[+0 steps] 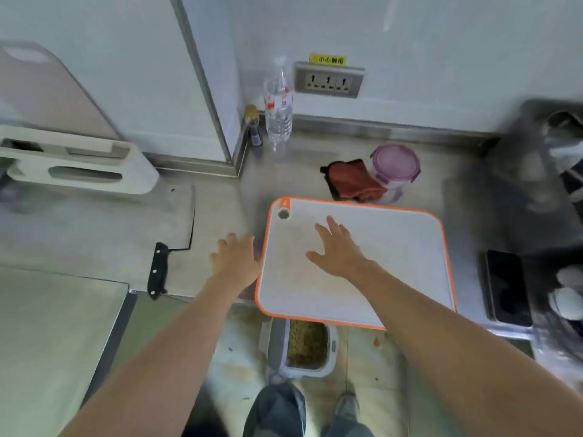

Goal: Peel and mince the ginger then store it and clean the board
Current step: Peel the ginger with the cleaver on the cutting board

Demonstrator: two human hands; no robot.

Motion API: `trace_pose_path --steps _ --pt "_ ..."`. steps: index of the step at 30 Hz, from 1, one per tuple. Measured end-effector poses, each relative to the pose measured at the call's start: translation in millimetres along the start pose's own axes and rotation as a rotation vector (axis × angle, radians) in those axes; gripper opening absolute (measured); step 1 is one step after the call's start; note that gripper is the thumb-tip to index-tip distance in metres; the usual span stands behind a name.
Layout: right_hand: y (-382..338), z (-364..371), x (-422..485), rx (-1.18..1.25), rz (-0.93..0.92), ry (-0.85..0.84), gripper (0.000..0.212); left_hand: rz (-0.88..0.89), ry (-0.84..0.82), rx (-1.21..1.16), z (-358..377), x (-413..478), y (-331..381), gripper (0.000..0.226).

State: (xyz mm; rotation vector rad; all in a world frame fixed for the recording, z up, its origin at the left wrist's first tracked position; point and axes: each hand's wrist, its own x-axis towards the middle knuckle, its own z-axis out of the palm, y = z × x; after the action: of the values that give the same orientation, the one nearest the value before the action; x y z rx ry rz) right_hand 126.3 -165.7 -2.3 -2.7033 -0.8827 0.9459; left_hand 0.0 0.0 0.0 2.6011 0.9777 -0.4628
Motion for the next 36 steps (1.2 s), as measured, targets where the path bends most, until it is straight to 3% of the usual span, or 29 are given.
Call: trace_pose_path --steps 3,6,10,13,18,23,28,32,36 --pt "-3 17 4 -0.035 0.060 -0.077 0.078 -0.059 0.023 -0.043 15 13 -11 0.037" --pt "-1 35 3 -0.090 0.057 -0.114 0.086 0.041 0.074 -0.051 32 17 -26 0.035" --pt "1 31 7 -0.045 0.057 -0.081 0.077 0.088 0.120 -0.191 29 19 -35 0.034" --pt "2 25 11 0.039 0.071 -0.081 0.064 0.119 0.175 -0.298 20 21 -17 0.037" --pt "2 9 13 0.274 0.087 -0.093 0.051 0.381 0.103 -0.336 27 21 43 0.043" --pt "4 -10 1 0.601 0.063 -0.075 0.048 0.362 0.029 -0.247 47 23 81 0.046" --pt "7 -7 11 0.446 0.059 -0.077 0.049 0.347 -0.029 -0.239 46 23 69 0.072" --pt "-7 2 24 0.140 0.069 -0.003 0.058 0.258 0.115 -0.172 35 19 24 0.051" --pt "-44 12 39 -0.084 -0.163 0.068 0.067 -0.126 0.389 -0.125 34 14 -33 0.031"
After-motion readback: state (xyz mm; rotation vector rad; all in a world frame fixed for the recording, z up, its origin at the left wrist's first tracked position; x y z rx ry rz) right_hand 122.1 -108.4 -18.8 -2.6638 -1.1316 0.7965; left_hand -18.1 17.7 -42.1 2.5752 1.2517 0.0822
